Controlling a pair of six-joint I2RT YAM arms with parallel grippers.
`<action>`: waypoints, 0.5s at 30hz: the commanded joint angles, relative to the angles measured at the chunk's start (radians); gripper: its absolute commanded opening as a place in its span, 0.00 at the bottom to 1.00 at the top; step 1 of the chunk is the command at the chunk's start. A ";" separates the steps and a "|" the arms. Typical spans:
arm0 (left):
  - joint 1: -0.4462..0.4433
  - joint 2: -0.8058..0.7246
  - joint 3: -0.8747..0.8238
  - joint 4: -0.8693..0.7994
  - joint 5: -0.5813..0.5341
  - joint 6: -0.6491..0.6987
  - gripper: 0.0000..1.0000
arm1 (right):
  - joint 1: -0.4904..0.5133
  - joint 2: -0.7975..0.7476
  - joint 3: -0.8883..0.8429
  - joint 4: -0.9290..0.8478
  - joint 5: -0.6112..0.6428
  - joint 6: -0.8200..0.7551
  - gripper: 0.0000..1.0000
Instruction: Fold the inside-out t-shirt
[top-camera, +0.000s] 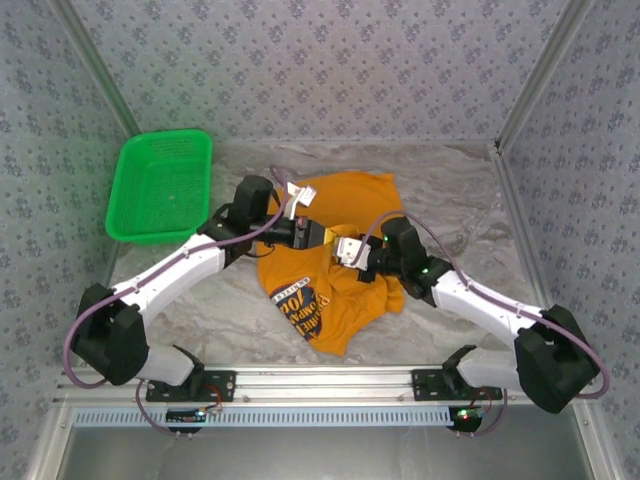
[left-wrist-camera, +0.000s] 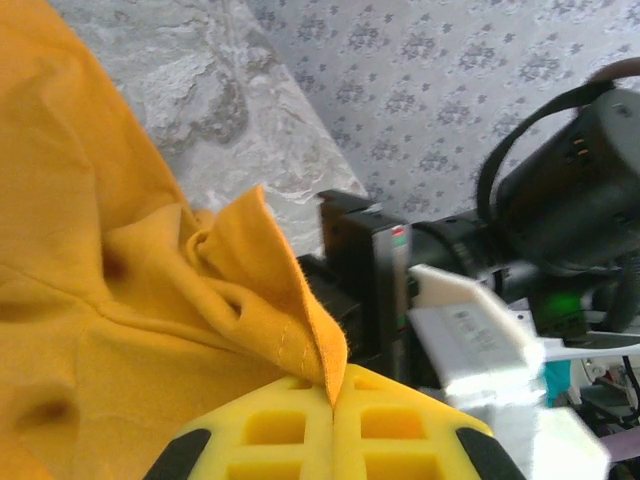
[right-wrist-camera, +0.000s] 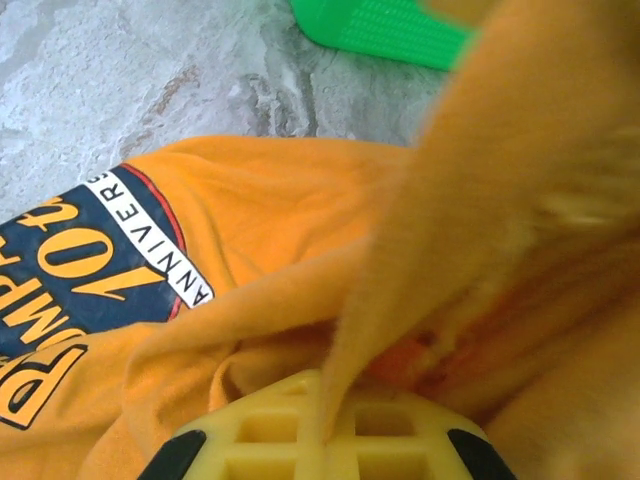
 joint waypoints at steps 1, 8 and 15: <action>0.040 0.006 0.018 -0.102 -0.106 0.099 0.01 | -0.001 -0.091 0.112 -0.186 -0.039 -0.103 0.00; 0.040 0.179 0.054 -0.104 -0.217 0.121 0.00 | 0.111 -0.079 0.408 -0.894 0.240 -0.442 0.00; 0.022 0.205 0.039 -0.094 -0.166 0.112 0.00 | 0.285 0.049 0.473 -1.018 0.006 -0.394 0.00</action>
